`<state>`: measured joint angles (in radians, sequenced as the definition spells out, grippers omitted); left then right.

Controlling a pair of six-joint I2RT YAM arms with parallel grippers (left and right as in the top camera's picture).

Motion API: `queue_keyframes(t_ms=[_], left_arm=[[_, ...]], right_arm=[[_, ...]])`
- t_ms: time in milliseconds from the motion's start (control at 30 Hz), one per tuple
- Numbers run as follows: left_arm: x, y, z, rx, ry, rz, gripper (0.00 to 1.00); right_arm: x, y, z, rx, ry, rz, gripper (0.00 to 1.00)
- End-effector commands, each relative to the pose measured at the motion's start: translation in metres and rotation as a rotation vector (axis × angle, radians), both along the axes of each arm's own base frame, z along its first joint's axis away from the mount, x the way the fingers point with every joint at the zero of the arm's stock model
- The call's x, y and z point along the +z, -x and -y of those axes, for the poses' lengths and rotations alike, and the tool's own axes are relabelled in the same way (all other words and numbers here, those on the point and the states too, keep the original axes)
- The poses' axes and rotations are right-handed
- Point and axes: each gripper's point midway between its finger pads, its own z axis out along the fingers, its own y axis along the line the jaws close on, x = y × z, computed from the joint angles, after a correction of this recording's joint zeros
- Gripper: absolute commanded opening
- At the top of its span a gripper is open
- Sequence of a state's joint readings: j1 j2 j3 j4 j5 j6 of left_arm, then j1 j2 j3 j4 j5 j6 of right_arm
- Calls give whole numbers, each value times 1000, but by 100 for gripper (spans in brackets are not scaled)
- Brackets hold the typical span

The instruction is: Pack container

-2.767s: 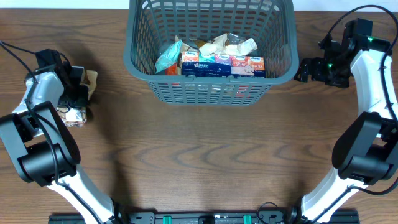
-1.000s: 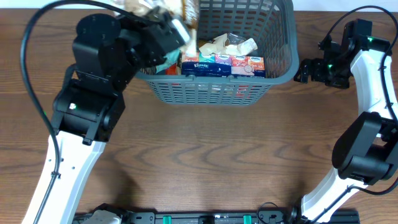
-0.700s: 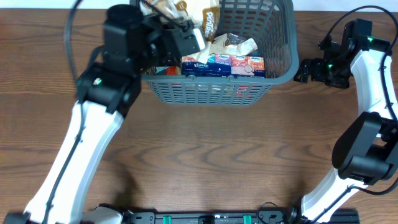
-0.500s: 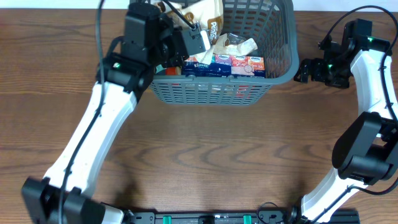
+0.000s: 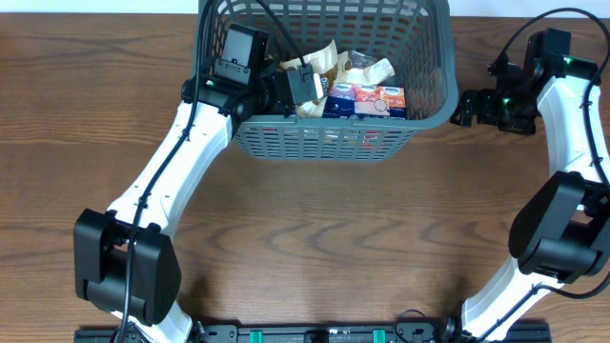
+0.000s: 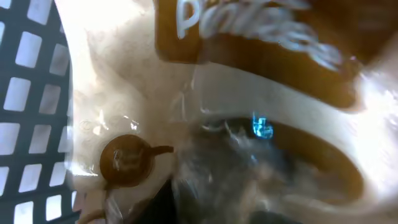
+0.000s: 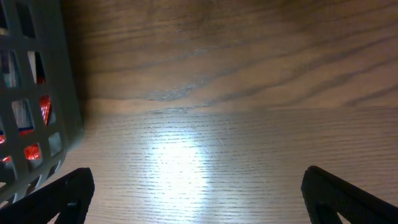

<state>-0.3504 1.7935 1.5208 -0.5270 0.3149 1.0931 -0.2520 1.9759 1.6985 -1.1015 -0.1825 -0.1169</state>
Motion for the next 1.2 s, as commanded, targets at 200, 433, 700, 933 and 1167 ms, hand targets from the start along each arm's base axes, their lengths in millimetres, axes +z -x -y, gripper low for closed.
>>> queue_keyframes(t_ms=[200, 433, 700, 933, 1167], left_arm=[[10, -1, 1, 55, 42, -16, 99], [55, -24, -35, 324, 17, 125, 98], [202, -31, -70, 507, 196, 437, 99], [285, -23, -157, 805, 278, 638, 99], [274, -3, -269, 1248, 494, 547, 99]], right_arm=[[-3, 1, -6, 30, 5, -7, 99], [-3, -1, -6, 30, 7, 3, 99], [0, -13, -3, 52, 25, 55, 99], [9, -33, 0, 93, 52, 146, 99], [88, -78, 12, 98, 144, 419, 99]])
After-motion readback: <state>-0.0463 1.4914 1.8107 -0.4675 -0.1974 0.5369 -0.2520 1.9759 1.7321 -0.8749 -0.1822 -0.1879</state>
